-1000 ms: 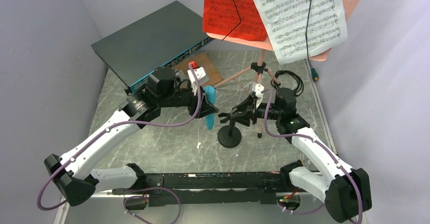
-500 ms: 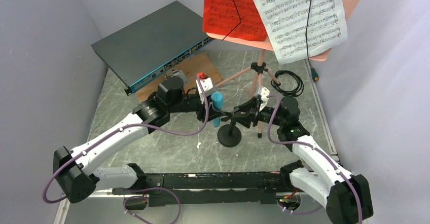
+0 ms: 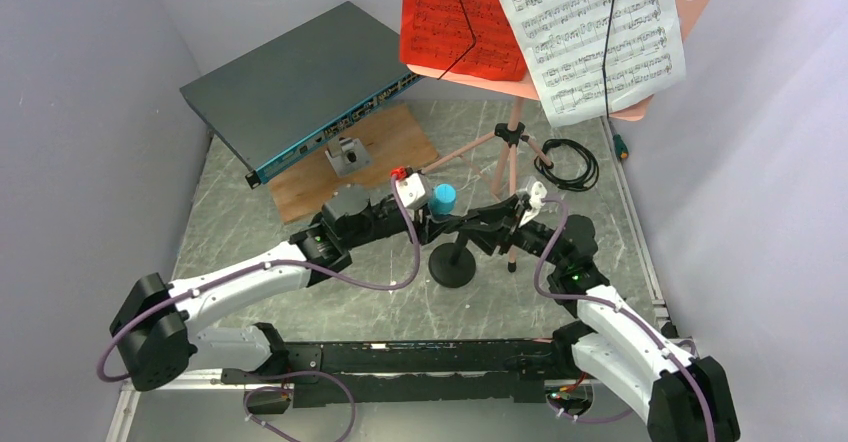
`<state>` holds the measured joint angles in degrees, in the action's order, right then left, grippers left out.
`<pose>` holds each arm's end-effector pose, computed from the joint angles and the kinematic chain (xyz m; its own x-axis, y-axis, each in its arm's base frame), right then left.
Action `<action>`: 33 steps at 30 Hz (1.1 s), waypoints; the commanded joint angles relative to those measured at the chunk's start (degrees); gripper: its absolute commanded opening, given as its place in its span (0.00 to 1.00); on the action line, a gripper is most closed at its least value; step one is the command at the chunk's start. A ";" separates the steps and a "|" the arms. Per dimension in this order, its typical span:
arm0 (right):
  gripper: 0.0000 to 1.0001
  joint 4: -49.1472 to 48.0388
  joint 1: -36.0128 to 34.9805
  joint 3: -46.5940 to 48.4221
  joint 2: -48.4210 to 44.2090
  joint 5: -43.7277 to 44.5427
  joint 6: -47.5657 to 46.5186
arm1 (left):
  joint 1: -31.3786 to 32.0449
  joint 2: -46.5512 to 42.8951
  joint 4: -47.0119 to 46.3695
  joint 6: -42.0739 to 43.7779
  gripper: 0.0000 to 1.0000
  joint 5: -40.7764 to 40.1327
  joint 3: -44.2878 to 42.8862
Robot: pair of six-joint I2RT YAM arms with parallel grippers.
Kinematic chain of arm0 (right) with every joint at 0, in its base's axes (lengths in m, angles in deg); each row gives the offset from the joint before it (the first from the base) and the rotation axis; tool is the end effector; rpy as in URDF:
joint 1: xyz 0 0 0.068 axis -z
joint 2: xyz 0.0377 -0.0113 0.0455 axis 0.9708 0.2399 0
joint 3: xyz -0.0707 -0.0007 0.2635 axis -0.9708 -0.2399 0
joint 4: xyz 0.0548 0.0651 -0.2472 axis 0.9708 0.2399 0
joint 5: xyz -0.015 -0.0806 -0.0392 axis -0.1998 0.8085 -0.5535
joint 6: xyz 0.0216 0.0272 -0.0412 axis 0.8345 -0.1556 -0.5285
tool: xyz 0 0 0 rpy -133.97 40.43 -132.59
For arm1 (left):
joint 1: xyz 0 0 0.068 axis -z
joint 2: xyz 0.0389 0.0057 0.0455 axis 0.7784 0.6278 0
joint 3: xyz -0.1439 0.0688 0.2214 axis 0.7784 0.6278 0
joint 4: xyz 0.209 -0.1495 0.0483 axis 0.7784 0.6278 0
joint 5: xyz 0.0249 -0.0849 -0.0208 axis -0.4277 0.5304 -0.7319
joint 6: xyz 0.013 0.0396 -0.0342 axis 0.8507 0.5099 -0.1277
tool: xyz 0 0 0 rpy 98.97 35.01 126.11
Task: Set up the instrument practice props
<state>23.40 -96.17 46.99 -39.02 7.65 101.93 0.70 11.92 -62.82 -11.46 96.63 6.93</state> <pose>0.1645 0.0859 0.2517 -0.0916 0.1343 -0.9867 -0.8884 0.4365 0.1420 0.1664 -0.2289 0.3275 0.0234 -0.0092 -0.9997 0.9349 0.3545 0.0186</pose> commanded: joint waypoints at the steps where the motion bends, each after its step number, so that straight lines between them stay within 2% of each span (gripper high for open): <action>1: 0.00 -6.15 -3.55 -1.60 0.06 2.98 2.81 | 0.28 2.87 -20.45 -6.49 0.00 -1.81 1.20; 4: 0.00 -8.51 -6.58 -2.67 1.41 5.04 1.89 | -0.15 7.30 -34.72 -13.67 0.00 -1.62 4.39; 6: 0.00 -9.85 -7.02 -3.07 2.01 5.66 2.27 | -0.59 8.37 -40.07 -16.06 0.00 -0.90 5.14; 9: 0.00 -7.91 -6.99 -2.27 0.82 8.90 2.89 | -0.57 6.36 -38.18 -14.55 0.00 -1.52 5.79; 14: 0.00 0.98 -7.01 0.70 -1.33 10.25 0.47 | -0.59 0.06 -25.89 -9.12 0.00 -2.90 5.55; 15: 0.05 5.00 -7.02 2.17 -1.33 9.24 -0.56 | -0.65 -1.27 -23.23 -8.58 0.00 -3.12 5.46; 18: 0.36 19.51 -6.99 9.57 -0.24 6.58 -4.02 | -0.58 -4.17 -16.36 -7.50 0.00 -2.80 5.03; 20: 0.59 25.37 -7.09 12.78 0.00 5.25 -5.07 | -0.84 -5.58 -13.17 -7.39 0.00 -2.40 5.01; 21: 0.74 27.03 -7.13 13.54 -0.17 5.23 -5.39 | -0.99 -6.04 -12.46 -7.55 0.00 -2.32 5.16; 22: 0.95 28.01 -7.26 13.88 -0.41 5.47 -5.77 | -1.28 -6.37 -12.26 -7.83 0.00 -2.36 5.62; 24: 0.99 30.50 -7.34 14.70 -1.03 5.53 -9.05 | -1.78 -6.85 -12.81 -8.44 0.00 -2.49 6.40; 29: 1.00 41.32 -7.50 19.48 -3.22 7.29 -22.43 | -2.29 -8.81 -13.69 -9.11 0.00 -1.27 7.61; 33: 1.00 52.08 -7.31 26.28 -1.61 3.33 -33.63 | -2.89 -11.03 -16.16 -9.79 0.00 -0.97 9.89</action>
<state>64.01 -103.43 65.26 -40.94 14.01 82.39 -1.53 4.32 -75.02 -20.45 94.38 15.52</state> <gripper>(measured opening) 0.994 0.500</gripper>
